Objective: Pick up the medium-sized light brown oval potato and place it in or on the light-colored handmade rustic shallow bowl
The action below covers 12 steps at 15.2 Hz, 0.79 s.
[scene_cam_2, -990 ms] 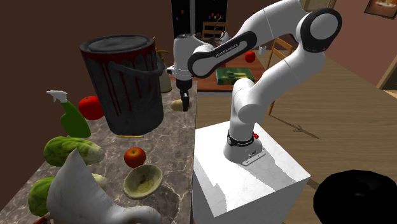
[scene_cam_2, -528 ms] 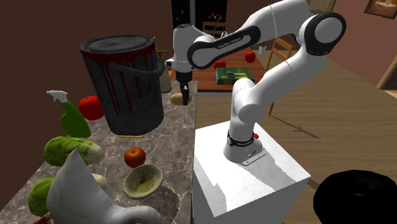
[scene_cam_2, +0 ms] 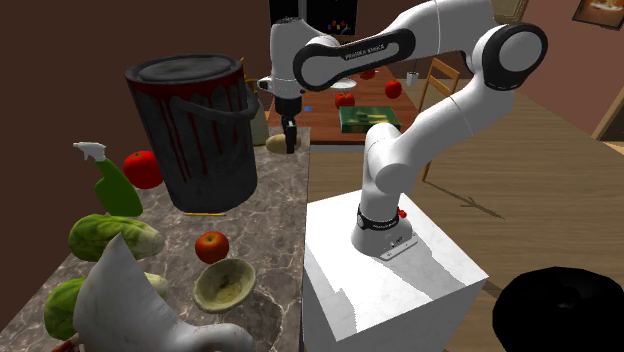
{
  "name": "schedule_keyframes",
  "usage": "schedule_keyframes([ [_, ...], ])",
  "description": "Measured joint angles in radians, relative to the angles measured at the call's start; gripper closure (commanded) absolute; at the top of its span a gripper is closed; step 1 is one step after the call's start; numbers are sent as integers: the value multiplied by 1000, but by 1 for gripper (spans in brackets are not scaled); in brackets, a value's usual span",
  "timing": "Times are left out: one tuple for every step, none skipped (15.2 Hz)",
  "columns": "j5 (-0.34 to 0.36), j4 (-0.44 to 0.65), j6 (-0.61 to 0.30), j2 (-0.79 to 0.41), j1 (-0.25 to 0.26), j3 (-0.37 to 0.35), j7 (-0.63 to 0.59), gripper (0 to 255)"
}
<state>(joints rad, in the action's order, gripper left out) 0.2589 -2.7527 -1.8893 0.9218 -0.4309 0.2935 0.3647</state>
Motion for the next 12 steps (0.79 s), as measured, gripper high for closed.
schedule_keyframes([
  [-3, 13, 14, 1, 1, -3, 1, 255],
  [-7, 24, 31, 7, 2, -8, 1, 255],
  [-10, 37, 44, 7, 4, -10, 1, 255],
  [-12, 49, 53, 4, 6, -11, 2, 255],
  [-15, 63, 67, 5, 7, -15, 3, 255],
  [-19, 75, 80, 5, 9, -19, 2, 255],
  [-20, 86, 92, 6, 9, -20, 4, 255],
  [-31, 86, 96, 10, 16, -34, -9, 255],
  [-43, 90, 104, 11, 25, -50, -24, 255],
  [-60, 78, 103, 20, 36, -75, -48, 255],
  [-79, 74, 102, 21, 49, -99, -73, 255],
  [-98, 78, 98, 10, 64, -123, -98, 255],
])
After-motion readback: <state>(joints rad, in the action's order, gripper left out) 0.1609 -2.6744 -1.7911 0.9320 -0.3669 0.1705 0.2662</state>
